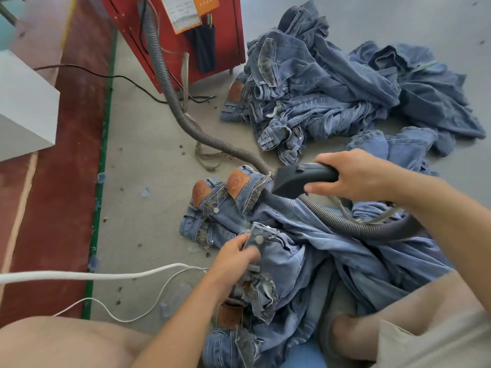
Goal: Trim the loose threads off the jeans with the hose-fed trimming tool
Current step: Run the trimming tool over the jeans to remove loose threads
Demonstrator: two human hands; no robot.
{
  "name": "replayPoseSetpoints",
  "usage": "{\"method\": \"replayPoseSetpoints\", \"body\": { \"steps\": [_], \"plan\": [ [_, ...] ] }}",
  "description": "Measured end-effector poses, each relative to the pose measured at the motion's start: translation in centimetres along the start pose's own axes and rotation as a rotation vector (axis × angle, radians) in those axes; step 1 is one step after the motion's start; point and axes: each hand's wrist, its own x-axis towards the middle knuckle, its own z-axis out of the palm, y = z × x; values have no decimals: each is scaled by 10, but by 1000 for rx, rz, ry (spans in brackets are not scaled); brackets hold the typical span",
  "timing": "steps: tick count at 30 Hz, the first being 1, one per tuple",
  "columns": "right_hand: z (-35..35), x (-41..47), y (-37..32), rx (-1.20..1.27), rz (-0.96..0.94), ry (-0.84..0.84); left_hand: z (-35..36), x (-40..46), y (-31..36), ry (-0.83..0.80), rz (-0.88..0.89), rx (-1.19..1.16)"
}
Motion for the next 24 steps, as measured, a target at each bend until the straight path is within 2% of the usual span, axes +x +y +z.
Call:
{"method": "replayPoseSetpoints", "body": {
  "steps": [2, 5, 9, 12, 15, 18, 20, 22, 24],
  "plan": [
    [-3, -3, 8, -45, 0, -57, -3, 4, 0, 37, -179, -208],
    [12, -7, 14, -194, -10, -153, -5, 13, -8, 134, -378, -246],
    [47, -6, 12, -531, 0, -185, -10, 18, -15, 229, -390, -311],
    [73, -8, 4, -657, -19, -172, -19, 18, -5, 259, -333, -431],
    [88, -8, 0, -699, -51, -163, -20, 17, 5, 153, -246, -598],
    [87, -9, -5, -617, -68, -193, -18, 11, 3, 36, -213, -797],
    [78, -9, -9, -485, -101, -198, -23, 7, -7, -46, -245, -873],
    [65, -10, -11, -345, -97, -157, -27, 2, -11, -242, -320, -917],
    [47, -9, -7, -251, -56, -110, -25, 3, -14, -305, -405, -855]
  ]
}}
